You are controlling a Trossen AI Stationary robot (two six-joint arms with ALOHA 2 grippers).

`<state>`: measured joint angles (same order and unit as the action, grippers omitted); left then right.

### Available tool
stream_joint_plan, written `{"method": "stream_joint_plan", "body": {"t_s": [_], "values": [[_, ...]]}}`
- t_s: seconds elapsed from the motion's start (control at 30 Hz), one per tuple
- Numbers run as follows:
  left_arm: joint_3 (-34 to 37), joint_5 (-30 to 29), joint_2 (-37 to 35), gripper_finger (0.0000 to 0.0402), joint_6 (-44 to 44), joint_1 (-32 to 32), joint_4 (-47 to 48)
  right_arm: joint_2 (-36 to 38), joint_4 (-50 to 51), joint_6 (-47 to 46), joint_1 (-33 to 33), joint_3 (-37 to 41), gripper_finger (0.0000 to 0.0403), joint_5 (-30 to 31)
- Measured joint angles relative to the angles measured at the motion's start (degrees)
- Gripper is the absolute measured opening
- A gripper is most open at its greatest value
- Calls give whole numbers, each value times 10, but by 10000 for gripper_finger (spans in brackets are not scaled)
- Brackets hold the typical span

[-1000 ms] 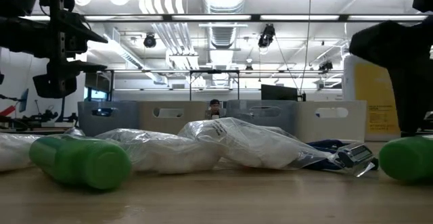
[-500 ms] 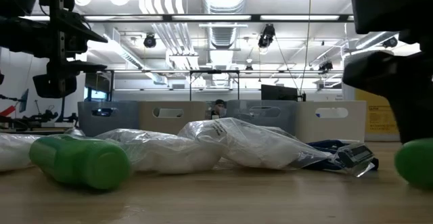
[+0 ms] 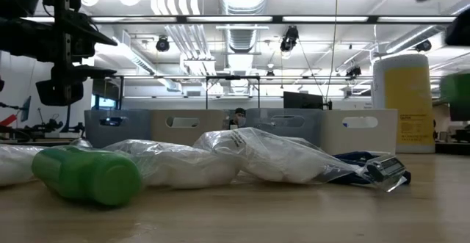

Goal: Pick & Place Travel size toiletries
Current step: Put the green shampoo into the white bin

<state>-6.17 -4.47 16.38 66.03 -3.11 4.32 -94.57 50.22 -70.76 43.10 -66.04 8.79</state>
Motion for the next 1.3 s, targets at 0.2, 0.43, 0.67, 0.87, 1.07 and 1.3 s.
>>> {"method": "stream_joint_plan", "body": {"t_s": [0.2, 0.43, 0.67, 0.87, 1.07, 1.3], "values": [[0, 0, 0, 209, 0, 0, -3, 112, 150, -357, 1, -1, 128, 153], [0, 0, 0, 209, 0, 0, -7, 191, 265, -503, -129, 10, 124, 287], [0, -37, 0, 209, 0, 0, -14, 242, 132, -318, -347, 102, 142, 246], [0, -41, 0, 209, 0, 0, -39, 253, 16, -219, -477, 167, 140, 226], [0, -42, -1, 209, 0, 0, -39, 242, -26, -190, -530, 212, 165, 209], [0, -42, -1, 209, 1, 0, -39, 241, -35, -172, -532, 223, 231, 207]]}}
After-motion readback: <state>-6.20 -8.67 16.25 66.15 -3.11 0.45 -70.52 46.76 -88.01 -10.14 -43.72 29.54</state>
